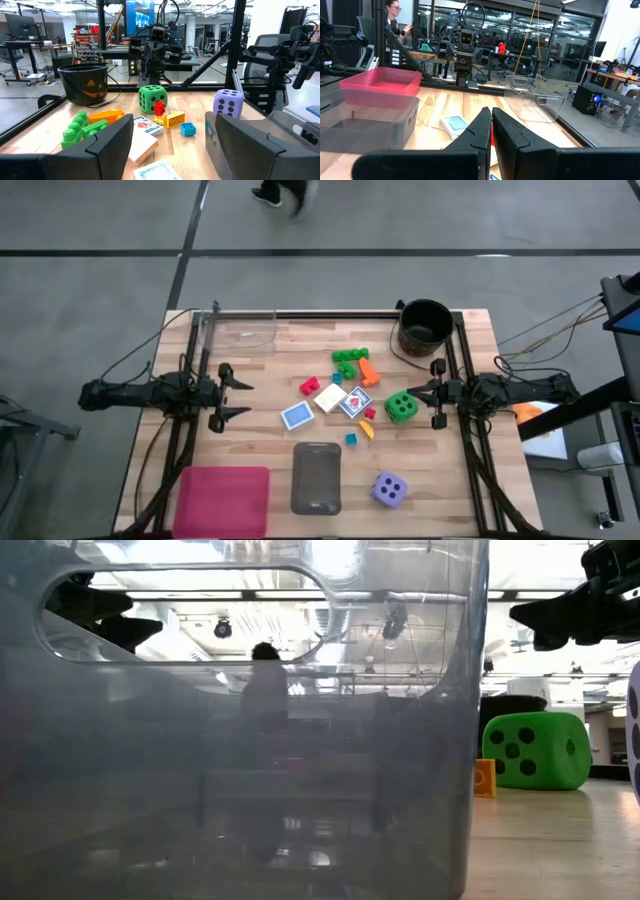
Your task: Pick & Place Toys
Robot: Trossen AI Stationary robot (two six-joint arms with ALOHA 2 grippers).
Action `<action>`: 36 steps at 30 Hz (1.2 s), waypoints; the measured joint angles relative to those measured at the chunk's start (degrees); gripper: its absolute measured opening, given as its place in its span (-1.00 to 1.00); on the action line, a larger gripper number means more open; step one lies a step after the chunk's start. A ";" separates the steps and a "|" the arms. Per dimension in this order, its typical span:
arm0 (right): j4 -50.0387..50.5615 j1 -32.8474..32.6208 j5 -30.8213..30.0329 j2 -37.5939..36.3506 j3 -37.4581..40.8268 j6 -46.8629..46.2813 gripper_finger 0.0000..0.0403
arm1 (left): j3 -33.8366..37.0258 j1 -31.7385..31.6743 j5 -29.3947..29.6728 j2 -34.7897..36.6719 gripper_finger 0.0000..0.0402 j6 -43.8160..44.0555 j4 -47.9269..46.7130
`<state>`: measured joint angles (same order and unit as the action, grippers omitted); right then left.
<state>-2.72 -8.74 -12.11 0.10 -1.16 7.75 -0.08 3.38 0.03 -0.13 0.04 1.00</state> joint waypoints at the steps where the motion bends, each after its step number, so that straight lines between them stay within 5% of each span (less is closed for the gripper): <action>1: -0.02 -0.01 -0.01 0.00 -0.01 -0.02 -0.91 | 0.00 0.00 0.00 -0.01 0.41 -0.01 0.00; 36: -3.42 0.01 -0.94 -0.02 -0.01 -2.16 -0.91 | 0.00 -0.02 4.92 0.01 0.41 -1.54 0.82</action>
<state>-6.14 -8.73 -13.05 0.08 -1.17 5.58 -0.08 3.36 4.95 -0.12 -1.50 1.83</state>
